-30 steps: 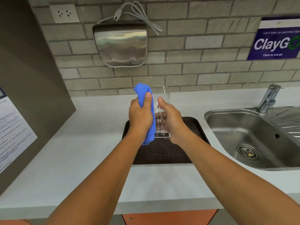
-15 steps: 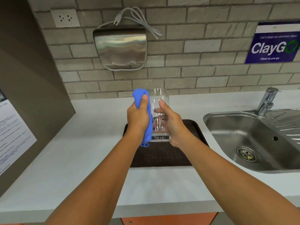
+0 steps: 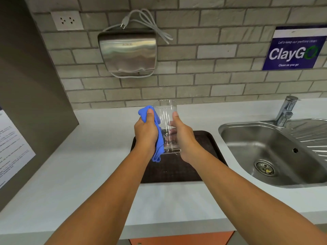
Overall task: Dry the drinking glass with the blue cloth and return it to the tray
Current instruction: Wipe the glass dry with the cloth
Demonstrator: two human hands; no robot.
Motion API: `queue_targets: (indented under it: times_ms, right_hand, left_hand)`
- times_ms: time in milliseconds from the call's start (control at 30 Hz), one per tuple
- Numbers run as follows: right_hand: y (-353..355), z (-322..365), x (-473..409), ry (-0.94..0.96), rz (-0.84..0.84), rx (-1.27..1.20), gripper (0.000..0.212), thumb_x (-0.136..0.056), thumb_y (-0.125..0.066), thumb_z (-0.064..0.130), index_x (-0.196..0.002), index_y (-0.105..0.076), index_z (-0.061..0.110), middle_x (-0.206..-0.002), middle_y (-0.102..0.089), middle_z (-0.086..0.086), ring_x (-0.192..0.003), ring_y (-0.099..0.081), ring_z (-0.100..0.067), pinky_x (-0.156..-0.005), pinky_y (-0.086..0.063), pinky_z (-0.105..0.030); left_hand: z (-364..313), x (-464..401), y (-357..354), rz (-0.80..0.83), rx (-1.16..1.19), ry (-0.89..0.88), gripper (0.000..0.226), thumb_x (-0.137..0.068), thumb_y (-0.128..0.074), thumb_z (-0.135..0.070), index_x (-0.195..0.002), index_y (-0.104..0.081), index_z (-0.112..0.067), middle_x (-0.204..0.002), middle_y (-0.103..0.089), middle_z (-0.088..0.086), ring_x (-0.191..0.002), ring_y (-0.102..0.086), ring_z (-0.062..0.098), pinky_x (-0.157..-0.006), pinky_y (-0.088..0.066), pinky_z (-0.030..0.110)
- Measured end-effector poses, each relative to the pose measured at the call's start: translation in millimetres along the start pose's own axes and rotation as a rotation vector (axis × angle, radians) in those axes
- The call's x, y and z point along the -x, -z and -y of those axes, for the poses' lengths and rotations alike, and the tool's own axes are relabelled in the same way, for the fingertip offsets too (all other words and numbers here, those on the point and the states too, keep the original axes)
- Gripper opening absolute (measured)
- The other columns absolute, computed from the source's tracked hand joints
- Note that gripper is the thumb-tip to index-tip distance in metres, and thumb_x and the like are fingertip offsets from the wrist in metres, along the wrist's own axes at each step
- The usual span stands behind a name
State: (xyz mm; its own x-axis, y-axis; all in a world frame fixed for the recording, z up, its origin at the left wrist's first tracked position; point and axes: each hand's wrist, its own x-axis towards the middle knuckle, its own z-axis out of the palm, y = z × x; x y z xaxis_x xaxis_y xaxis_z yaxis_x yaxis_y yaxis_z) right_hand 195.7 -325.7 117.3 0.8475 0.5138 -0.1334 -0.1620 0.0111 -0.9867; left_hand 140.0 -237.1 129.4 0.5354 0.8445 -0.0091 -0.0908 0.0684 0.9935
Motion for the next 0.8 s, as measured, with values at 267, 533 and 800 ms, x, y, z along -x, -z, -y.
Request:
queue_targets:
  times_ms: [267,533,800]
  right_hand:
    - [-5.5,-0.9,1.9,0.096,-0.023,-0.002,0.057,-0.084,-0.063,0.064,-0.116,-0.057,0.019,-0.087,-0.072,0.003,-0.066,-0.068,-0.003,-0.051,-0.051,-0.017]
    - [1.5,-1.8,1.4,0.097,0.103,-0.138,0.047,-0.084,-0.065,0.061,-0.102,-0.067,0.018,-0.088,-0.07,-0.007,-0.077,-0.068,-0.02,-0.076,-0.058,-0.036]
    - [2.5,-1.6,0.4,0.048,0.092,-0.131,0.049,-0.086,-0.06,0.065,-0.103,-0.066,0.02,-0.078,-0.076,-0.003,-0.066,-0.072,-0.016,-0.062,-0.059,-0.032]
  left_hand:
    - [1.9,9.3,-10.4,-0.043,-0.267,-0.377,0.029,-0.097,-0.044,-0.045,-0.096,-0.058,-0.02,-0.1,-0.05,0.003,-0.078,-0.059,0.013,-0.064,-0.044,0.021]
    - [-7.6,-3.2,-4.9,0.002,-0.151,-0.181,0.032,-0.096,-0.046,-0.047,-0.078,-0.055,-0.022,-0.077,-0.057,-0.003,-0.064,-0.057,0.008,-0.052,-0.042,0.015]
    - [-5.7,3.3,-5.0,0.013,-0.165,-0.074,0.032,-0.096,-0.044,-0.048,-0.086,-0.057,-0.021,-0.083,-0.062,0.002,-0.073,-0.062,0.017,-0.059,-0.046,0.026]
